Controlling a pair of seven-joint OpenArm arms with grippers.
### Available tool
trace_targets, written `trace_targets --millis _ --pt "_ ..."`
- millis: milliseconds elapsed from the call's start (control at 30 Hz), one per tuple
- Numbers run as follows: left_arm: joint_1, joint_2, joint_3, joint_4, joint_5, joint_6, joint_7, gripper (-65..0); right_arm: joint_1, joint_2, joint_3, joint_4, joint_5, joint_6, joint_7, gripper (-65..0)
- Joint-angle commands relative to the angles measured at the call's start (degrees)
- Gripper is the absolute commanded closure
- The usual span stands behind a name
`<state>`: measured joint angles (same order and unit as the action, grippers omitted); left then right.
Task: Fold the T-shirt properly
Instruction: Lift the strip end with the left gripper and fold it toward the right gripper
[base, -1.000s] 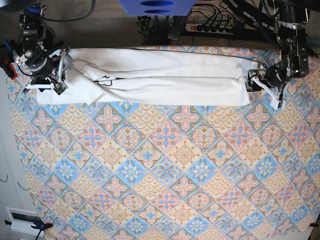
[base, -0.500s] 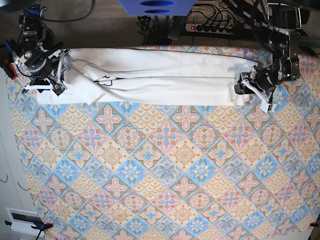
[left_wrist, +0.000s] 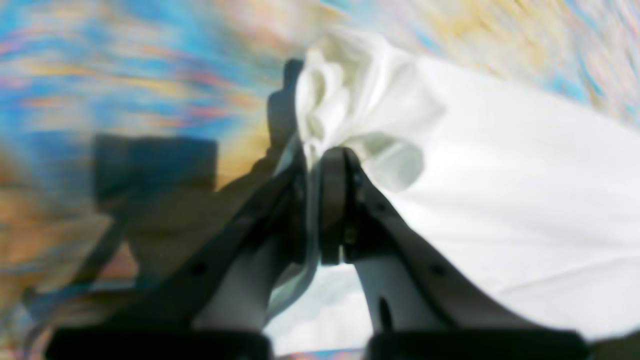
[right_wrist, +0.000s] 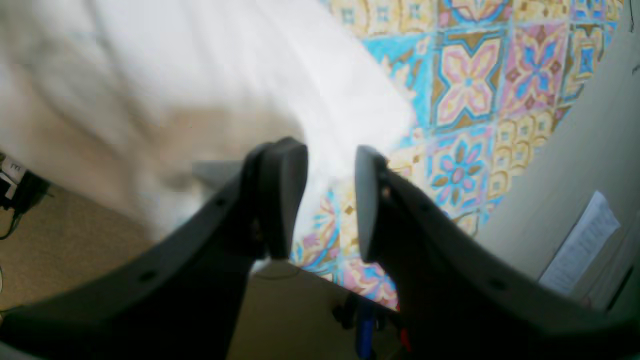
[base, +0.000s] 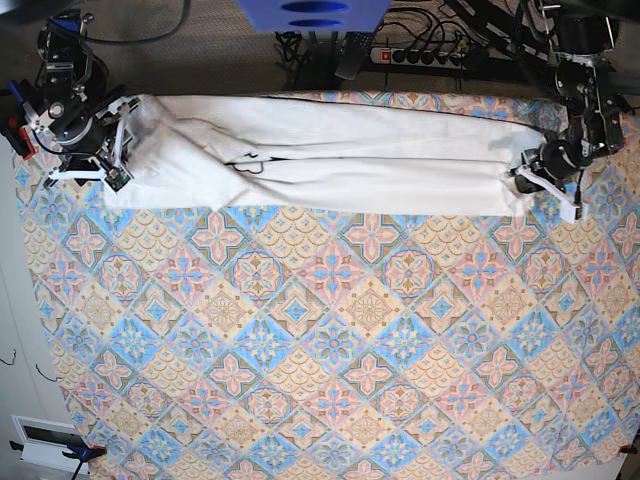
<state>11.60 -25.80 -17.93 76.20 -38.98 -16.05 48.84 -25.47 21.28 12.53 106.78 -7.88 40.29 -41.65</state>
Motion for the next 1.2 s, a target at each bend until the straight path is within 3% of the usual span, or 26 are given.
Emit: trace_targets --millis 0,233,433,567,833,1167 --pt "-0.39 -1.67 -1.98 0.76 0.17 -0.08 -0.88 0.0 0.2 0.92 0.52 0.78 0.28 -0.29 0.64 -19.5" --pt "-0.47 -3.25 -10.42 0.94 4.12 -0.17 -0.97 0.0 0.2 0.92 -0.1 0.95 0.28 -0.29 0.64 -19.5" --pt "2.43 -2.73 -11.3 7.44 3.77 -0.17 -0.53 0.0 0.2 0.92 -1.15 0.95 0.28 -0.29 0.64 -19.4" --pt "6.21 2.02 -11.3 16.67 1.84 -0.17 0.08 0.0 0.2 0.92 -1.06 0.95 0.28 -0.29 0.64 -19.4" --pt "7.09 11.96 -10.33 26.87 -0.1 -0.17 7.91 0.0 0.2 0.92 -0.8 1.13 0.28 -0.29 0.64 -19.4" --pt "7.0 19.16 -2.24 28.28 0.34 -0.17 8.26 0.0 0.2 1.01 -0.53 1.13 0.28 -0.29 0.73 -19.4"
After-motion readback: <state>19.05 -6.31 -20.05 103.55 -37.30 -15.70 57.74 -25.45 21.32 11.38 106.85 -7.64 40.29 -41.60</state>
